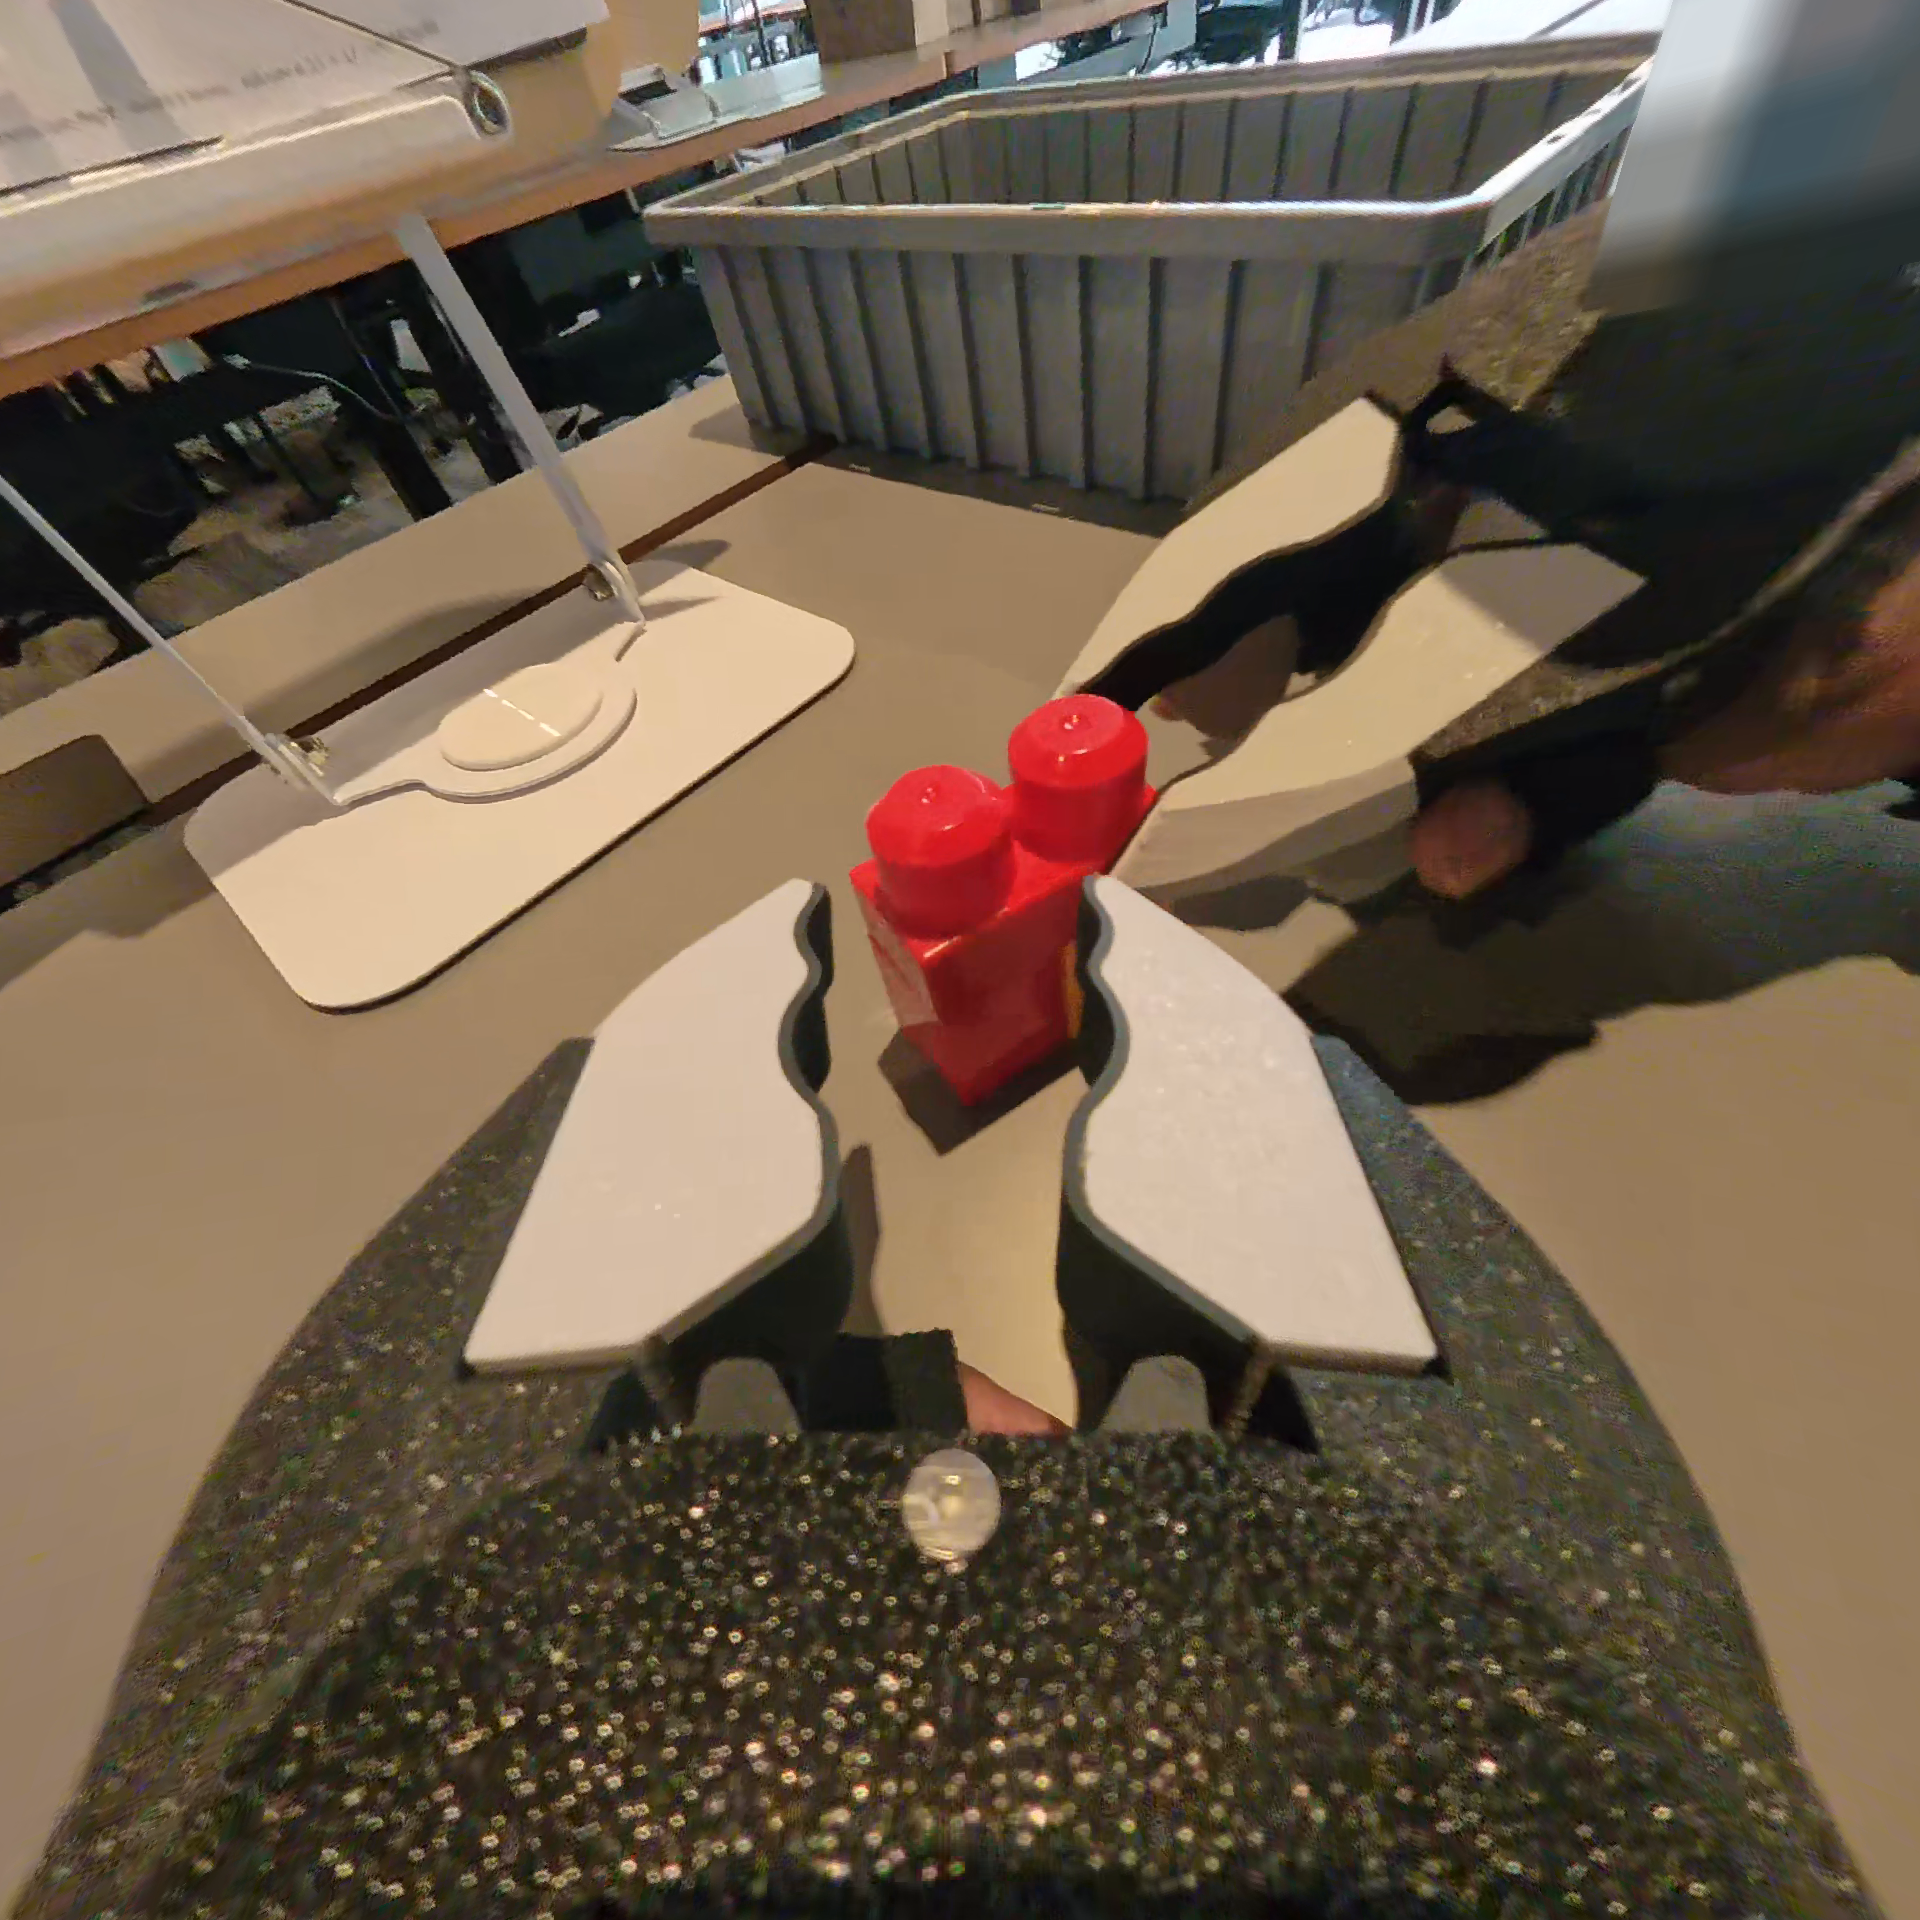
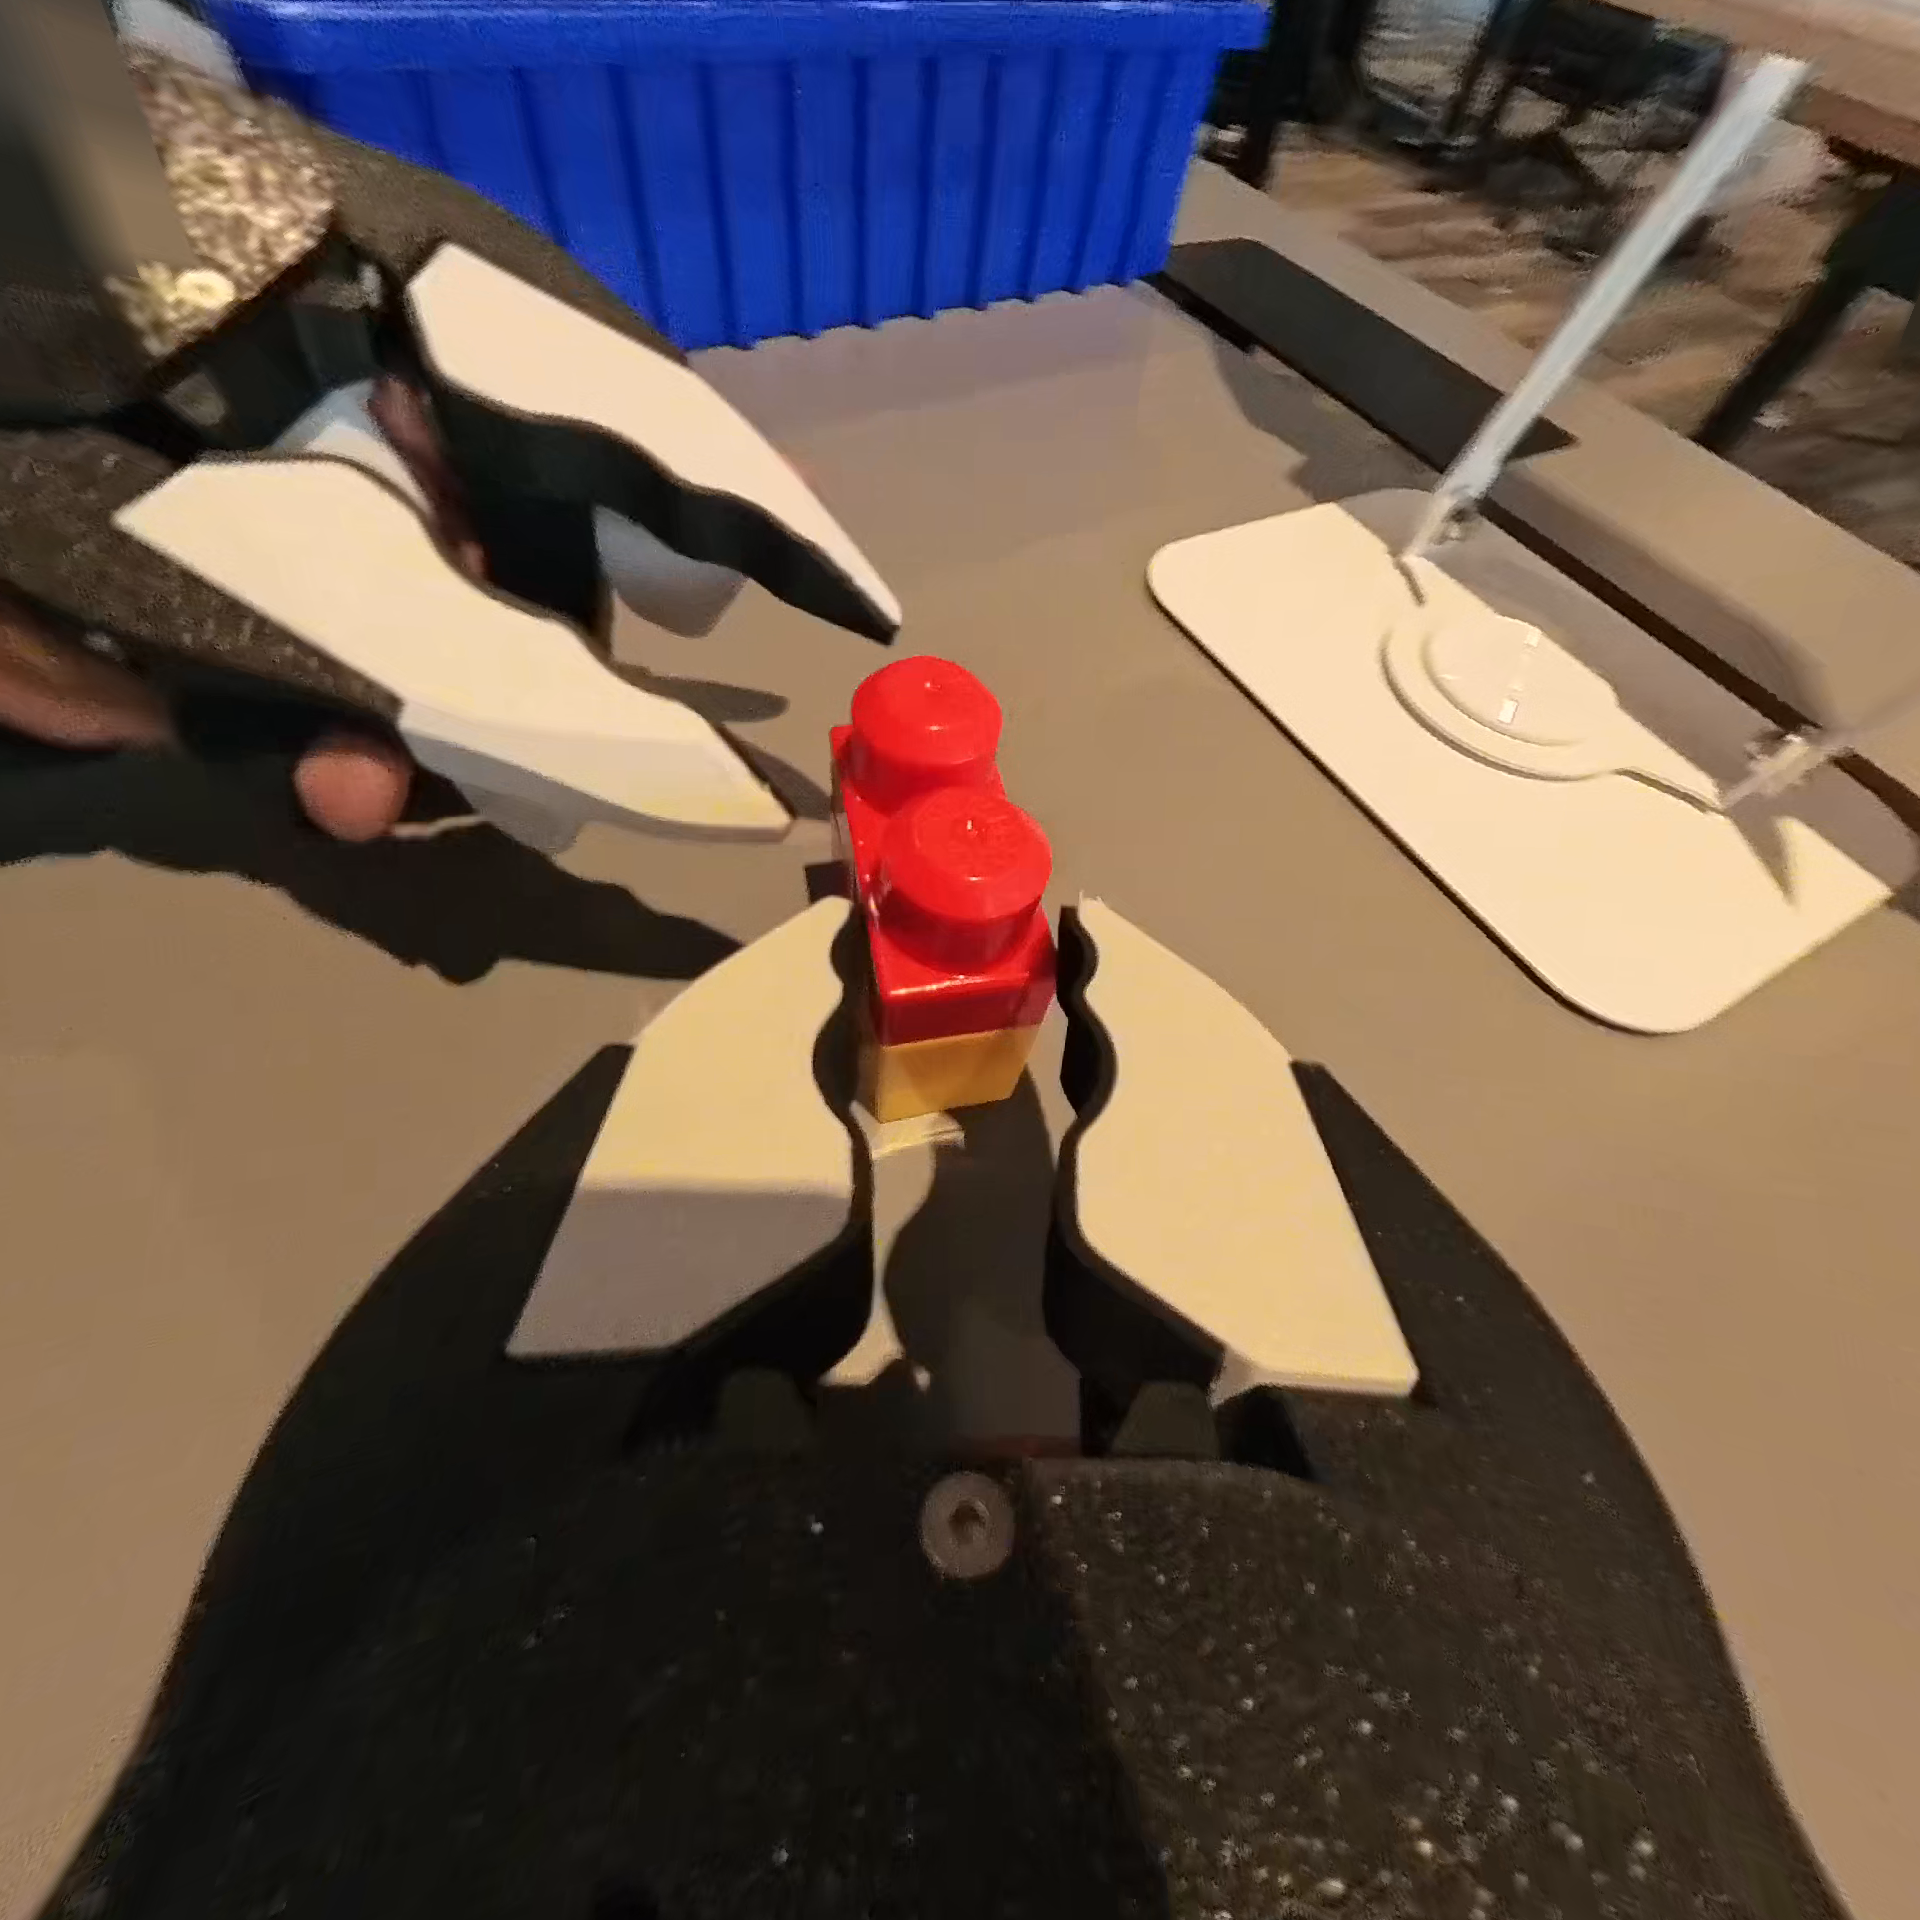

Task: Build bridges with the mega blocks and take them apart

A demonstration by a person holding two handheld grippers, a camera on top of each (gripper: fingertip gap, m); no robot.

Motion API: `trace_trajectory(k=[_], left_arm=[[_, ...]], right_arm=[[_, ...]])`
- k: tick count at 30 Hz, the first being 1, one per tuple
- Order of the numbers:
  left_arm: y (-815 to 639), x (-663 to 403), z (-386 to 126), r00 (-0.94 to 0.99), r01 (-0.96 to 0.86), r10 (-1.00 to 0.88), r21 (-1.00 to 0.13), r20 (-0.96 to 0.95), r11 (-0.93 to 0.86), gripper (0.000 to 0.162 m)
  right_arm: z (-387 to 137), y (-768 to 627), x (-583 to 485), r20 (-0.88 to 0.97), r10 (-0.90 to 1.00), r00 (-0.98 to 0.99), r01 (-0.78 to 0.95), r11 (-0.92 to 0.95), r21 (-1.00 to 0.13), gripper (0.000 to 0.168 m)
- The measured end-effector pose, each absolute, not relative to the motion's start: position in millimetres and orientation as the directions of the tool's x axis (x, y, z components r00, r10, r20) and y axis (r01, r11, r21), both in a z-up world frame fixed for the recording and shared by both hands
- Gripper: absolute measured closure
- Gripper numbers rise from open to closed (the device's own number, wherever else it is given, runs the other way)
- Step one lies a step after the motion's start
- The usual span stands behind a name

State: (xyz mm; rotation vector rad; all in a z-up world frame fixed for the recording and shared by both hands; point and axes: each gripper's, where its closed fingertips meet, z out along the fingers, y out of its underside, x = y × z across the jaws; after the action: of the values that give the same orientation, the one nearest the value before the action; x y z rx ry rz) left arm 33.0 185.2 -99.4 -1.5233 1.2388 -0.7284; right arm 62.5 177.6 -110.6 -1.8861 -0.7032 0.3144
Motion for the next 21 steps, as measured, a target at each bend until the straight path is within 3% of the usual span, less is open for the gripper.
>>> trace_trajectory(k=[5,11,21], left_arm=[[170.3,21.9,-96.1,0.271,-0.321,-0.954,-0.946,-0.128,0.036,0.115],[144.3,20.7,-105.5,0.131,-0.374,-0.984,-0.925,-0.118,0.061,0.11],[147.5,21.0,-113.6,0.15,-0.429,-0.979,-0.901,-0.138,0.061,0.124]], right_arm=[[-108.3,155.9,50.2,0.051,0.764,0.643,0.335,-0.221,-0.916,0.133],[-110.0,139.5,35.6,0.145,0.829,0.541,0.415,-0.112,-0.903,0.134],[-109.6,141.8,39.3,0.16,0.787,0.596,0.412,-0.128,-0.902,0.129]])
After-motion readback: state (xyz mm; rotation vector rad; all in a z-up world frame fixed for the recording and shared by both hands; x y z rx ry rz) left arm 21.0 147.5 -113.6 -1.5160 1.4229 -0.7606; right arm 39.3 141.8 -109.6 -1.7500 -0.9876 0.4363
